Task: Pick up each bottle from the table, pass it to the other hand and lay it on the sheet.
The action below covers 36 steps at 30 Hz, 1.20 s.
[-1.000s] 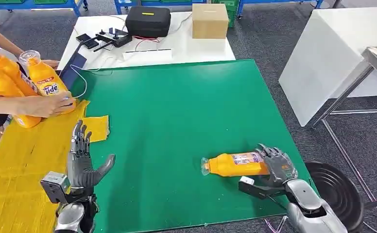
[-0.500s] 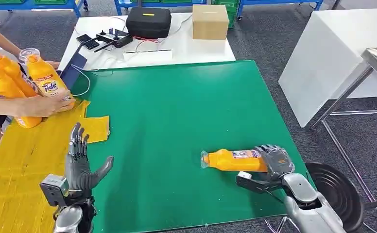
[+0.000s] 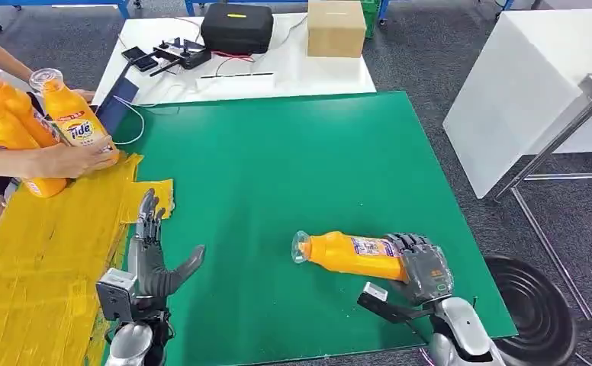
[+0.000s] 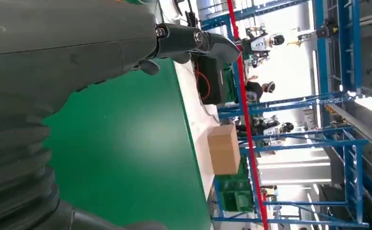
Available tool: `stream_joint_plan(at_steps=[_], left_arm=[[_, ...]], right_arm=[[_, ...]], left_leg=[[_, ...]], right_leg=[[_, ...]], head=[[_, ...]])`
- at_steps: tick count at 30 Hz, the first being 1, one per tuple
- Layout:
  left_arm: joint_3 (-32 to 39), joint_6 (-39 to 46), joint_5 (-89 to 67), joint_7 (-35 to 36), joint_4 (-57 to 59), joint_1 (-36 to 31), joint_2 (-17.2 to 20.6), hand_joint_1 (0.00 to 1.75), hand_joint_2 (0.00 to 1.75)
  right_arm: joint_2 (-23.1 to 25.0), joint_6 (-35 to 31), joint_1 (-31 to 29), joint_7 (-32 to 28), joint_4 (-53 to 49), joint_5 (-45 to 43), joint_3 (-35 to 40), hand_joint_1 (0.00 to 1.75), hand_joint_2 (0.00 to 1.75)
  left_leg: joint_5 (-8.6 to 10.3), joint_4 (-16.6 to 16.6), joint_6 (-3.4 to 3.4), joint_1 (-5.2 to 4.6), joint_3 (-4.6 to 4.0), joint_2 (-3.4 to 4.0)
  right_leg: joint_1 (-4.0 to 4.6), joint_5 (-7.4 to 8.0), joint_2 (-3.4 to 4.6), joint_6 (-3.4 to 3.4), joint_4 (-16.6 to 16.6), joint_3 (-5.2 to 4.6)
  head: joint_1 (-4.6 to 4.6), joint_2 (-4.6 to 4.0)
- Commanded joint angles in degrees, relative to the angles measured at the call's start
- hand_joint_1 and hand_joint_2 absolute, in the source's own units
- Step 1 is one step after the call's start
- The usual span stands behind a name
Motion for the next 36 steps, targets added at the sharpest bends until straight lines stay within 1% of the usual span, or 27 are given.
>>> stream_joint_plan(at_steps=[1, 2, 4, 5, 6, 7, 9, 11, 12, 14, 15, 17, 18, 20, 21, 25, 32, 36], left_arm=[[-3.8, -0.5, 0.8, 0.8, 1.7, -1.7, 0.4, 0.0, 1.75], [-4.5, -0.9, 0.8, 1.0, 2.1, -2.0, 0.3, 0.0, 1.75], [-5.0, -1.0, 0.8, 1.0, 2.3, -2.2, -0.2, 0.0, 1.75], [-5.9, -1.2, 0.8, 1.2, 2.9, -2.6, 0.0, 0.0, 1.75], [-7.4, -1.6, 0.6, 1.4, 3.8, -3.2, 0.1, 0.0, 1.75], [-8.4, -1.7, 0.3, 1.6, 4.5, -3.8, 0.0, 0.0, 1.75], [-10.2, -2.0, 0.1, 1.8, 5.7, -4.8, -0.2, 0.0, 1.75], [-12.6, -1.9, -0.3, 2.2, 7.4, -6.3, -0.4, 0.0, 1.75], [-13.2, -2.1, 0.0, 2.6, 8.1, -6.9, -0.5, 0.0, 1.75], [-14.0, -4.4, 2.2, 3.4, 9.3, -8.2, -0.2, 0.0, 1.75], [-14.3, -7.0, 4.7, 4.1, 10.0, -9.1, 0.2, 0.0, 1.75], [-14.1, -7.8, 5.6, 4.3, 10.2, -9.6, 0.5, 0.0, 1.75], [-14.1, -10.7, 8.0, 4.6, 10.8, -10.4, 1.0, 0.0, 1.75], [-13.6, -12.0, 9.5, 4.7, 10.8, -11.0, 1.4, 0.0, 1.75], [-13.2, -12.6, 10.3, 4.5, 10.8, -12.0, 1.6, 0.0, 1.75], [-13.0, -13.3, 10.6, 5.1, 11.3, -13.6, 1.7, 0.0, 1.75], [-13.1, -13.3, 10.6, 5.1, 11.5, -13.6, 1.4, 0.0, 1.75], [-13.6, -13.6, 10.7, 5.0, 13.1, -15.1, 0.9, 0.0, 1.75]], right_arm=[[10.1, -3.7, -3.4, -4.3, -3.2, -10.5, -6.0, 1.75, 1.75], [11.3, -4.1, -3.6, -5.0, -3.9, -12.7, -6.5, 1.75, 1.75], [11.8, -4.0, -3.9, -5.0, -4.2, -13.2, -6.4, 1.75, 1.75], [12.3, -3.4, -3.6, -6.3, -4.8, -15.5, -6.5, 1.75, 1.75], [13.3, -2.4, -3.6, -7.6, -4.9, -18.6, -7.0, 1.75, 1.75], [14.0, -1.7, -3.8, -8.3, -4.8, -20.0, -7.0, 1.75, 1.75], [15.3, 0.0, -4.1, -9.9, -4.4, -23.4, -6.6, 1.75, 1.75], [17.4, 2.9, -5.3, -11.7, -2.6, -28.6, -5.6, 1.75, 1.75], [18.4, 3.8, -6.0, -12.1, -1.6, -29.8, -4.6, 1.75, 1.75], [20.0, 4.6, -7.5, -12.9, 0.4, -32.3, -3.3, 1.75, 1.75], [20.5, 5.1, -8.7, -13.1, 2.2, -34.1, -2.3, 1.75, 1.75], [20.9, 5.3, -9.3, -13.1, 3.0, -34.4, -1.7, 1.75, 1.75], [21.2, 5.7, -10.4, -13.4, 4.8, -35.7, -1.2, 1.75, 1.75], [21.6, 6.0, -11.3, -13.5, 6.3, -36.0, -0.4, 1.75, 1.75], [22.3, 7.0, -12.5, -13.4, 8.7, -36.9, 0.5, 1.75, 1.75], [23.8, 6.8, -14.4, -13.6, 12.8, -36.9, 2.6, 1.75, 1.75], [23.6, 6.9, -14.5, -13.8, 13.2, -37.0, 3.1, 1.75, 1.75], [25.7, 8.3, -16.7, -13.5, 18.4, -36.6, 7.6, 1.75, 1.75]], left_leg=[[-0.03, 0.0, -0.09, 0.03, -0.05, 0.05], [-0.03, 0.0, -0.09, 0.02, -0.09, 0.08], [-0.04, 0.0, -0.12, 0.04, -0.08, 0.03], [-0.01, 0.0, -0.09, 0.01, -0.11, -0.01], [-0.12, 0.1, -0.2, 0.08, 0.01, -0.07], [-0.02, 0.0, -0.11, 0.05, -0.08, -0.14], [-0.03, 0.0, -0.11, 0.05, -0.04, -0.15], [0.01, 0.0, -0.07, 0.03, -0.1, -0.11], [-0.02, 0.0, -0.1, 0.06, -0.05, -0.11], [0.02, 0.0, -0.07, 0.03, -0.1, 0.02], [-0.02, 0.0, -0.11, 0.06, -0.04, 0.02], [-0.01, 0.0, -0.15, 0.08, 0.0, 0.02], [-0.04, 0.0, -0.19, 0.11, 0.04, -0.01], [0.0, 0.0, -0.14, 0.09, 0.01, 0.04], [0.01, 0.0, -0.13, 0.08, 0.0, 0.04], [0.03, 0.0, -0.14, 0.08, -0.05, 0.09], [0.04, 0.0, -0.14, 0.08, -0.02, -0.02], [0.04, 0.0, -0.14, 0.08, -0.1, 0.04]], right_leg=[[0.02, 0.0, 0.12, -0.06, 0.0, -0.08], [0.01, 0.01, 0.14, -0.05, 0.0, -0.12], [0.02, -0.02, 0.1, -0.08, 0.1, -0.11], [-0.01, -0.01, 0.05, -0.05, 0.0, -0.16], [0.06, -0.12, 0.07, -0.12, 0.1, -0.04], [0.04, -0.05, -0.06, -0.06, 0.0, -0.09], [0.05, -0.06, -0.05, -0.05, 0.0, -0.07], [0.03, -0.02, -0.05, -0.03, 0.0, -0.11], [0.05, -0.03, -0.02, -0.04, 0.0, -0.06], [0.02, 0.02, 0.07, -0.03, 0.0, -0.14], [0.05, 0.0, 0.1, -0.06, 0.0, -0.08], [0.06, 0.0, 0.11, -0.08, 0.0, -0.05], [0.09, -0.03, 0.11, -0.11, 0.0, 0.0], [0.08, 0.02, 0.13, -0.08, 0.0, -0.04], [0.07, 0.02, 0.12, -0.07, 0.0, -0.04], [0.06, 0.03, 0.15, -0.06, 0.0, -0.1], [0.06, -0.01, 0.05, -0.04, 0.0, -0.05], [0.05, 0.01, 0.1, -0.04, 0.0, -0.11]], head=[[0.0, 0.0], [0.0, 0.0], [-0.02, 0.0], [-0.02, 0.0], [-0.02, 0.02], [0.0, 0.0], [-0.02, 0.0], [-0.02, 0.0], [-0.02, 0.02], [0.0, 0.0], [0.0, 0.0], [0.0, 0.0], [-0.02, 0.0], [-0.02, 0.0], [-0.02, 0.0], [0.0, 0.0], [0.0, 0.02], [0.0, 0.0]])
